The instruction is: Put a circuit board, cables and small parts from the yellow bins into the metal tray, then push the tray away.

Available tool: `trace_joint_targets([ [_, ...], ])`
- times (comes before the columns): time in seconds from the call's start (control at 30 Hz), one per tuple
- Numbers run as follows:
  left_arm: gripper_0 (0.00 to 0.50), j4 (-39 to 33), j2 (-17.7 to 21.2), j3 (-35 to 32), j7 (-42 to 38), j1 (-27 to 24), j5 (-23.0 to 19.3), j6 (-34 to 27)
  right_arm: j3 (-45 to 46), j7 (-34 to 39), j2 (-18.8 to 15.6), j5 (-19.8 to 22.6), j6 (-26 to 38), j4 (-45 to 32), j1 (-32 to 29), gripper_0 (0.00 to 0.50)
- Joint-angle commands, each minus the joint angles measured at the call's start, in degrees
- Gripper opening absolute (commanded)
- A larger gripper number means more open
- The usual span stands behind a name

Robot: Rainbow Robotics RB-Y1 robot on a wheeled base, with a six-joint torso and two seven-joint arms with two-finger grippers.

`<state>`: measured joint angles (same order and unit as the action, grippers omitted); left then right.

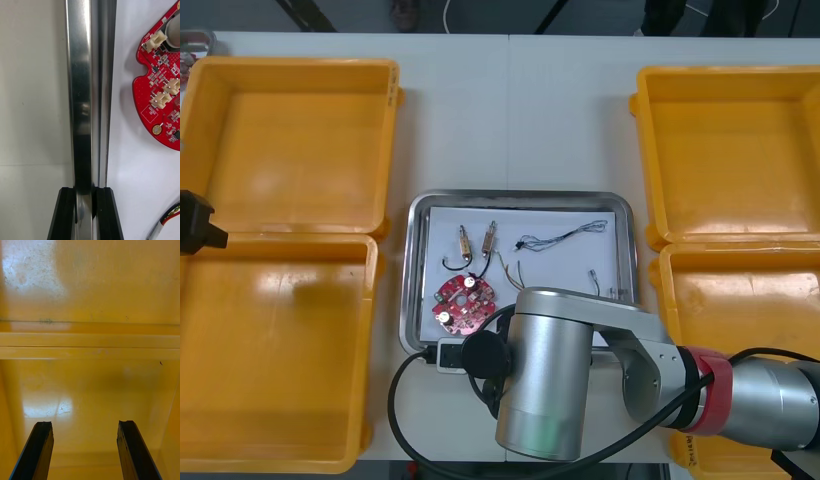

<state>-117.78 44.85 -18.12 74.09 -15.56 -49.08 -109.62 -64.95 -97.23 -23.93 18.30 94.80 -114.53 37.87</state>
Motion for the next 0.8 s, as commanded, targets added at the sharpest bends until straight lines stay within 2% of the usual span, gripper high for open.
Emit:
trace_joint_targets([
  [0.03, 0.5, -1.66, 2.52, -1.57, 3.61, 0.71, -0.31, -0.38, -1.24, 2.22, -1.74, -0.46, 0.21, -0.7, 2.03, 0.0],
  [0.33, 0.5, -1.66, 2.52, -1.57, 3.61, 0.71, -0.31, -0.38, -1.32, 2.31, -2.18, -0.28, 0.21, -0.7, 4.05, 0.0],
  [0.6, 0.5, -1.66, 2.52, -1.57, 3.61, 0.71, -0.31, -0.38, -1.32, 2.14, -2.09, 2.35, 0.21, -0.7, 7.31, 0.0],
  [0.8, 0.5, -1.66, 2.52, -1.57, 3.61, 0.71, -0.31, -0.38, -2.73, 2.4, -2.18, 2.09, 0.3, -0.7, 9.5, 0.0],
])
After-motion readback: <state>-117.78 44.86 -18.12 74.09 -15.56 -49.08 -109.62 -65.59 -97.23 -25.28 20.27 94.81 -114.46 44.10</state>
